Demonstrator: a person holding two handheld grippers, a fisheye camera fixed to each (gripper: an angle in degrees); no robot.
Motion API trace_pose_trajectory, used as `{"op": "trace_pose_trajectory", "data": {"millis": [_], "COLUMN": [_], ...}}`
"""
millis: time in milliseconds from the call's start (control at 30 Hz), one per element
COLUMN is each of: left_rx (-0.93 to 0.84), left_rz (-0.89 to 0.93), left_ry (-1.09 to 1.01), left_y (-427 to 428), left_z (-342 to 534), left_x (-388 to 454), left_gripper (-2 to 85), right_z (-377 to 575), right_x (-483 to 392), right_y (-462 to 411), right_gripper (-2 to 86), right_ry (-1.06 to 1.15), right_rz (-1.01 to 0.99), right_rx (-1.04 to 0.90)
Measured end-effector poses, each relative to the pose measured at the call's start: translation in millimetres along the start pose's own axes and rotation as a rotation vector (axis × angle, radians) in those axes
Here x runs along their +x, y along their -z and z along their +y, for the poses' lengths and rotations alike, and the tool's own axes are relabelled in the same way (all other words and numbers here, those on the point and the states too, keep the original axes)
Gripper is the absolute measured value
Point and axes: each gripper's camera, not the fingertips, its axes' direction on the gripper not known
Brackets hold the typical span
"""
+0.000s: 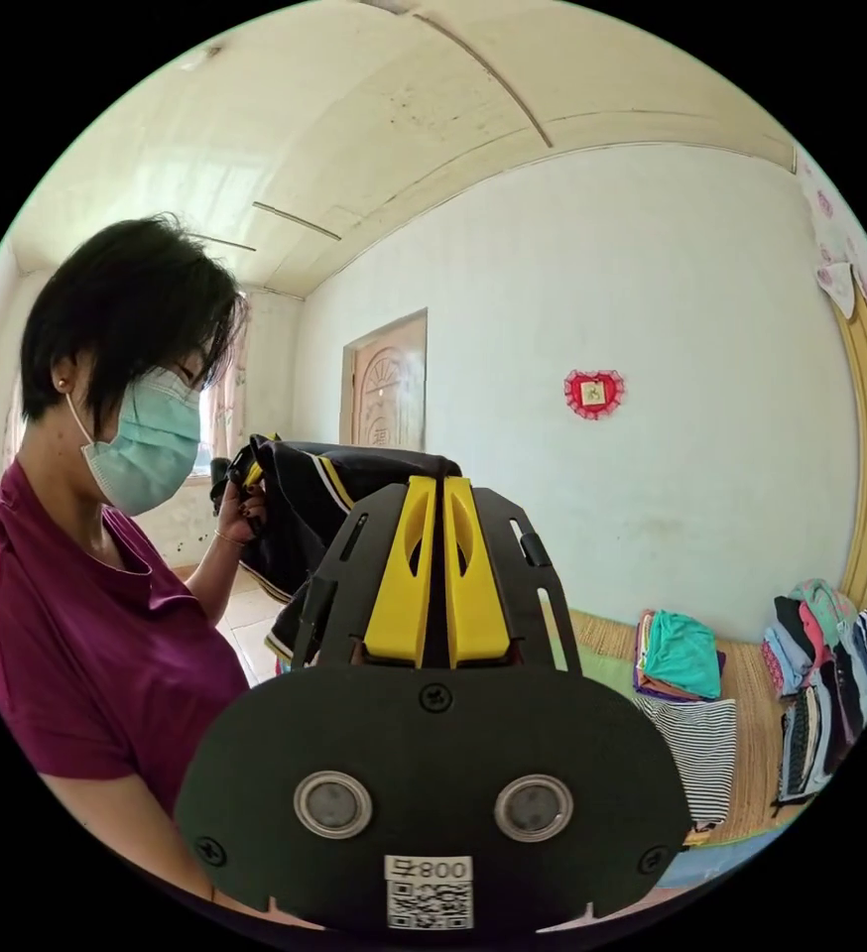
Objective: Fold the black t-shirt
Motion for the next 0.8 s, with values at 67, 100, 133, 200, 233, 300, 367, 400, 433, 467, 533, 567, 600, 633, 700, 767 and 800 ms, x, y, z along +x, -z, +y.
{"op": "trace_pose_trajectory", "data": {"millis": [67,100,133,200,233,300,367,400,433,467,533,567,600,633,700,767,800], "left_rx": [0.010,0.012,0.016,0.021,0.025,0.034,0.035,0.034,0.034,0.036,0.035,0.030,0.028,0.020,0.011,0.003,0.002], "left_rz": [-0.021,-0.032,-0.052,-0.075,-0.085,-0.096,-0.096,-0.091,-0.084,-0.083,-0.099,-0.111,-0.117,-0.130,-0.150,-0.164,-0.166], "left_ry": [-0.043,-0.055,-0.073,-0.092,-0.100,-0.098,-0.078,-0.073,-0.063,-0.058,-0.061,-0.067,-0.072,-0.082,-0.091,-0.097,-0.098], "left_y": [17.9,22.5,30.8,42.1,49.2,59.9,72.0,74.6,79.5,84.2,90.4,93.4,94.3,95.3,94.9,92.8,92.1], "left_z": [-16.1,-19.5,-25.4,-32.5,-36.1,-39.4,-41.7,-42.1,-42.4,-42.3,-42.6,-43.2,-43.5,-44.1,-44.6,-44.4,-44.0], "left_x": [18.8,23.3,30.9,39.8,44.0,47.3,46.3,45.5,43.8,42.5,40.8,39.3,38.3,35.5,29.2,16.3,12.2], "left_gripper": [0.1,0.1,0.1,0.1,0.1,0.1,0.1,0.1,0.1,0.1,0.1,0.1,0.1,0.1,0.1,0.1,0.1], "right_z": [1.5,2.9,3.8,8.0,9.3,14.6,18.9,21.8,23.3,26.6,31.3,33.8,35.7,36.4,39.3,42.0,43.6], "right_x": [-2.5,-3.1,-3.2,-2.9,-2.8,-2.3,-1.9,-1.5,-1.3,-0.8,0.0,0.7,1.4,1.9,5.3,10.5,14.8], "right_y": [1.9,1.2,0.4,-3.9,-5.0,-10.0,-13.7,-15.9,-16.9,-18.9,-22.8,-26.8,-32.3,-35.5,-49.8,-62.3,-71.0], "right_gripper": [0.7,0.7,0.7,0.7,0.7,0.7,0.7,0.7,0.7,0.7,0.7,0.8,0.8,0.8,0.8,0.8,0.8], "right_ry": [0.004,0.004,0.004,0.003,0.005,0.005,0.004,0.004,0.005,0.008,0.012,0.014,0.015,0.015,0.015,0.006,0.000], "right_rz": [-0.020,-0.030,-0.035,-0.058,-0.065,-0.091,-0.102,-0.107,-0.112,-0.124,-0.139,-0.144,-0.143,-0.141,-0.136,-0.141,-0.145], "right_rx": [0.008,0.006,0.003,-0.007,-0.008,-0.011,-0.009,-0.005,-0.002,0.007,0.017,0.017,0.013,0.009,-0.001,-0.003,-0.005]}}
